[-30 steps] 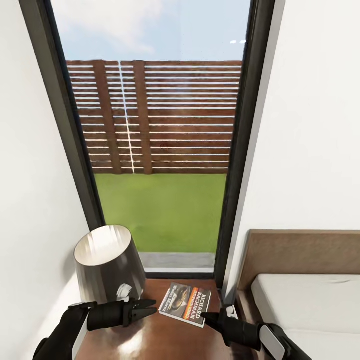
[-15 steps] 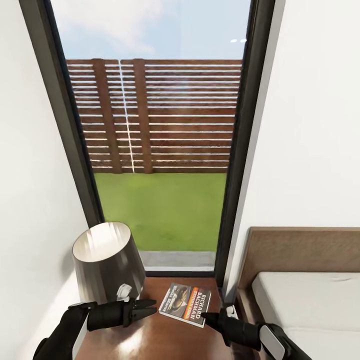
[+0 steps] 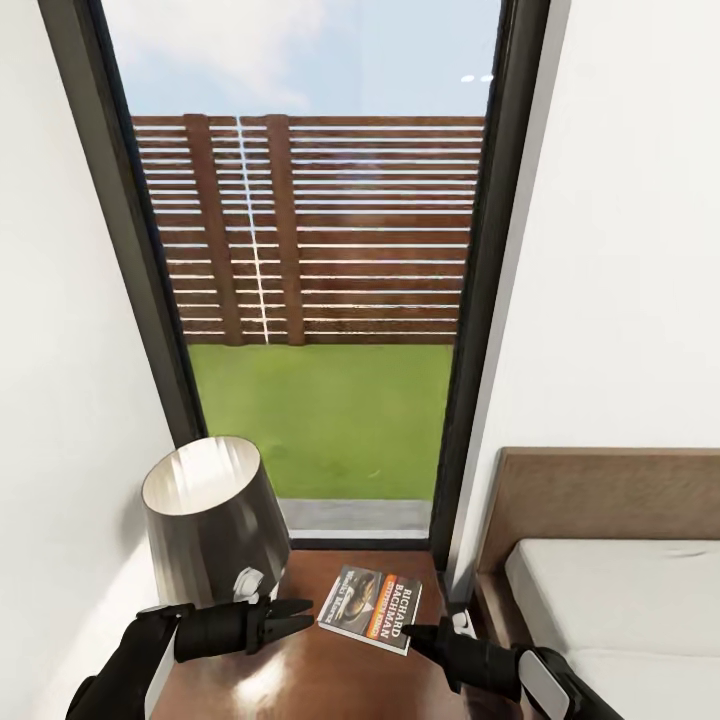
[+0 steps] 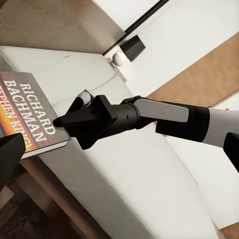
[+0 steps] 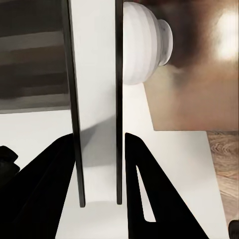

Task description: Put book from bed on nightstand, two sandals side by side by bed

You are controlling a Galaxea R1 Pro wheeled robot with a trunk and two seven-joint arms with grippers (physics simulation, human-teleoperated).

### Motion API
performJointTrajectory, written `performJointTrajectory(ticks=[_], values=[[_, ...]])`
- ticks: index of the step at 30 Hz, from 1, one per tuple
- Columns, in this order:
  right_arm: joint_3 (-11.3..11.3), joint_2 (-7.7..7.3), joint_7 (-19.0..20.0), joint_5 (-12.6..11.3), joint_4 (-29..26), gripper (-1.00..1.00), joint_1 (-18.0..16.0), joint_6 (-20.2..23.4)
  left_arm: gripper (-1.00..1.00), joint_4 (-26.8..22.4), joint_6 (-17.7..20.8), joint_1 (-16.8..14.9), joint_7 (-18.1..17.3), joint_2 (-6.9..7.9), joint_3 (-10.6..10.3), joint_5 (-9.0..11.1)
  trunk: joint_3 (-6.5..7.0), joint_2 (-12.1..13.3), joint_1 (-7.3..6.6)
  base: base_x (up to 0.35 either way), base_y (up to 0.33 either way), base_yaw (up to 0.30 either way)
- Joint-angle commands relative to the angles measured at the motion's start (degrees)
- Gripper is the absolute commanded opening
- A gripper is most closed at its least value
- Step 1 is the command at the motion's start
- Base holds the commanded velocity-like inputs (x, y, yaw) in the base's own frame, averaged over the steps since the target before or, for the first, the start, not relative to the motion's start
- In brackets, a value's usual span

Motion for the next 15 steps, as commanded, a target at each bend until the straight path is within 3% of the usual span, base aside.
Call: performJointTrajectory(ticks=[1,15], values=[[0.4,-0.07,0.0,-0.6,0.0,-1.00,0.0,0.2,1.00,0.0,0.6,0.0,-0.4,-0.04,0.1,-0.4,-0.25,-0.5,0.22,0.000,0.000,0.000],[0.6,0.67,-0.2,-0.5,-0.1,-1.00,-0.1,0.5,1.00,0.0,0.6,0.0,-0.4,-0.04,0.1,-0.4,-2.76,-6.1,3.30,0.000,0.000,0.000]])
